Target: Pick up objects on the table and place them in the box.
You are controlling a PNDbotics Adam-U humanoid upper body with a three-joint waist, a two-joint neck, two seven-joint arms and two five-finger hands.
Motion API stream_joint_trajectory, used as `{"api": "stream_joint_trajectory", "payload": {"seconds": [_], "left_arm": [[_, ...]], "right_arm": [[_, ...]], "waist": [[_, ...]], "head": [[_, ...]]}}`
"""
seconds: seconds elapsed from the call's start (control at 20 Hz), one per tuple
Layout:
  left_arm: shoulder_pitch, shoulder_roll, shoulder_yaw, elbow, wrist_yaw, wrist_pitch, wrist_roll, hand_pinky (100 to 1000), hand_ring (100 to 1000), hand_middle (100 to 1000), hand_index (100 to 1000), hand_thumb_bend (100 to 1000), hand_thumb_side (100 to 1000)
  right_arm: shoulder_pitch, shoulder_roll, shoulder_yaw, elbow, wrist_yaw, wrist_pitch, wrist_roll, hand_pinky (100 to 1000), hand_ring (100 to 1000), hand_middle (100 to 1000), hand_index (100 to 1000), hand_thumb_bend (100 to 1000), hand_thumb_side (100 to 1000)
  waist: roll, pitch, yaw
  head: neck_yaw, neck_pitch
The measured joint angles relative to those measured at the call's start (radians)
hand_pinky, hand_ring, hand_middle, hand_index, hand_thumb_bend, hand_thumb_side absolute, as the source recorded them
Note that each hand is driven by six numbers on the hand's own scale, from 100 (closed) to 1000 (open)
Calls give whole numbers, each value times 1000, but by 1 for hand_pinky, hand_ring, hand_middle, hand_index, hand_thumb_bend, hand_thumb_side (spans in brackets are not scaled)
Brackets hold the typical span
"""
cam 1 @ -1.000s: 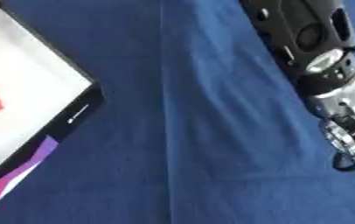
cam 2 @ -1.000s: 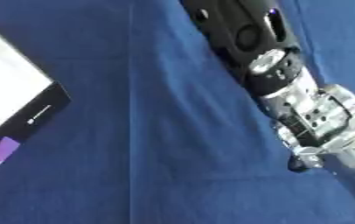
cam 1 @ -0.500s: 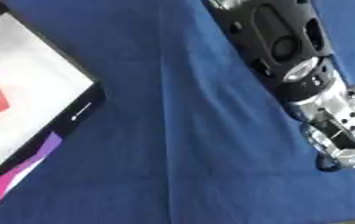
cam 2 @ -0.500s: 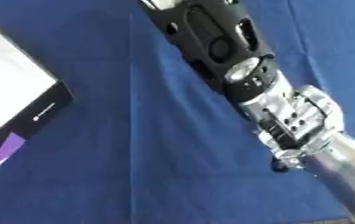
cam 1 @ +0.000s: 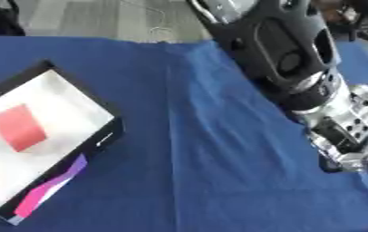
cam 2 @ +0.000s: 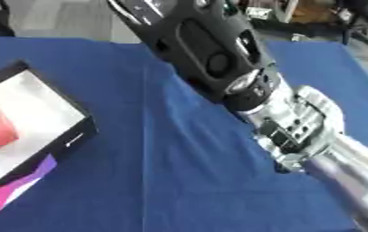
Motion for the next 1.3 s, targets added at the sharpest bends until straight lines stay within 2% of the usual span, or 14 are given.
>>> {"api": "stream_joint_trajectory", "payload": {"seconds": [0.25, 0.5, 0.55, 0.6, 0.9, 1.3], "left_arm": [[0, 0, 0, 0, 0, 0, 0, 808, 780, 724, 842, 674, 605], [1, -1, 0, 3, 0, 2, -2, 807, 779, 723, 842, 677, 605], [2, -1, 1, 4, 0, 1, -1, 807, 779, 723, 842, 650, 635], [4, -1, 2, 4, 1, 0, 0, 807, 779, 723, 842, 677, 605], [18, -1, 23, 10, 2, -10, 22, 808, 779, 722, 842, 679, 604], [35, 1, 54, 35, 7, -19, 52, 808, 778, 722, 842, 680, 603]], "right_arm": [[17, -1, 3, 8, 11, 9, 8, 826, 654, 534, 683, 100, 100], [46, 4, 9, 83, 46, 4, -1, 824, 650, 531, 682, 100, 100], [54, 9, 12, 99, 55, 2, -4, 823, 648, 530, 681, 100, 100], [64, 14, 16, 114, 65, -2, -6, 823, 648, 529, 681, 100, 100], [111, 44, 29, 181, 108, -21, -20, 819, 642, 526, 679, 100, 100], [149, 60, 49, 199, 117, -35, -16, 815, 637, 523, 677, 100, 100]], "waist": [[0, 0, 6], [0, 0, 15], [0, 0, 18], [0, 0, 21], [0, 2, 35], [0, 8, 45]], "head": [[-10, -1], [-22, -1], [-24, -1], [-26, -1], [-35, 1], [-28, 9]]}}
